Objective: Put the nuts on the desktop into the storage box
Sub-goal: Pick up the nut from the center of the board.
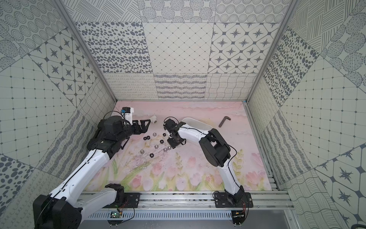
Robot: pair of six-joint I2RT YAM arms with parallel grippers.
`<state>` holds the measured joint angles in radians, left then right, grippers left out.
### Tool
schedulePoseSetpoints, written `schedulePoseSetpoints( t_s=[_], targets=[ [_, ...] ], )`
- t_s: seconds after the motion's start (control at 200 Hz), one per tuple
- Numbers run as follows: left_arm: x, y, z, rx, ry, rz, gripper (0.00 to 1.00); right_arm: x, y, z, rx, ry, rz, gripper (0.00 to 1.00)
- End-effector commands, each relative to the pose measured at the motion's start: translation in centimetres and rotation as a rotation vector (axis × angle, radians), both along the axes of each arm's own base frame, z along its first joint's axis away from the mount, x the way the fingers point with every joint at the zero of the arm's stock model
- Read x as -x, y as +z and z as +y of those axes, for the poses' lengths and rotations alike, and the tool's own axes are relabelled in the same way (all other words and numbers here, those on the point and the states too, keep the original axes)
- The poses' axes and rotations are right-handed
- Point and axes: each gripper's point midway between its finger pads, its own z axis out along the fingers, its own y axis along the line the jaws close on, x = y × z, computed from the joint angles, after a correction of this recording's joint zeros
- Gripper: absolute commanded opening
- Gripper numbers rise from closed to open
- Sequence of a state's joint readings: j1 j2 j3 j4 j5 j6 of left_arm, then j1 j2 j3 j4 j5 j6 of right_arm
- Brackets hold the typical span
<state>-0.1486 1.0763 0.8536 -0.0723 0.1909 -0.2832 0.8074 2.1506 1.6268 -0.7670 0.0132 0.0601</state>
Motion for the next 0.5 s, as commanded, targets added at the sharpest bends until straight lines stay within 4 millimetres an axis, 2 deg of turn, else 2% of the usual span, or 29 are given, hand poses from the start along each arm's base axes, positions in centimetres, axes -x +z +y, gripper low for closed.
schedulePoseSetpoints(
  t_s=[0.0, 0.095, 0.205, 0.375, 0.495],
  targets=[
    [-0.1, 0.2, 0.2, -0.025, 0.005, -0.009, 0.99, -0.3, -0.4, 0.6, -0.016, 0.006, 0.009, 0.45],
    [-0.1, 0.1, 0.3, -0.026, 0.007, -0.006, 0.99, -0.1, -0.7, 0.6, -0.018, 0.008, 0.022, 0.35],
    [-0.1, 0.0, 0.3, -0.027, 0.009, -0.004, 0.99, 0.2, -0.8, 0.4, -0.017, 0.004, 0.031, 0.19],
    [-0.1, 0.1, 0.3, -0.026, 0.011, -0.006, 0.99, -0.2, 1.0, -0.2, -0.039, -0.013, 0.007, 0.15],
    [0.0, 0.1, 0.3, -0.025, 0.011, -0.004, 0.99, -1.2, 4.2, -0.5, -0.087, -0.037, -0.045, 0.15]
  ],
)
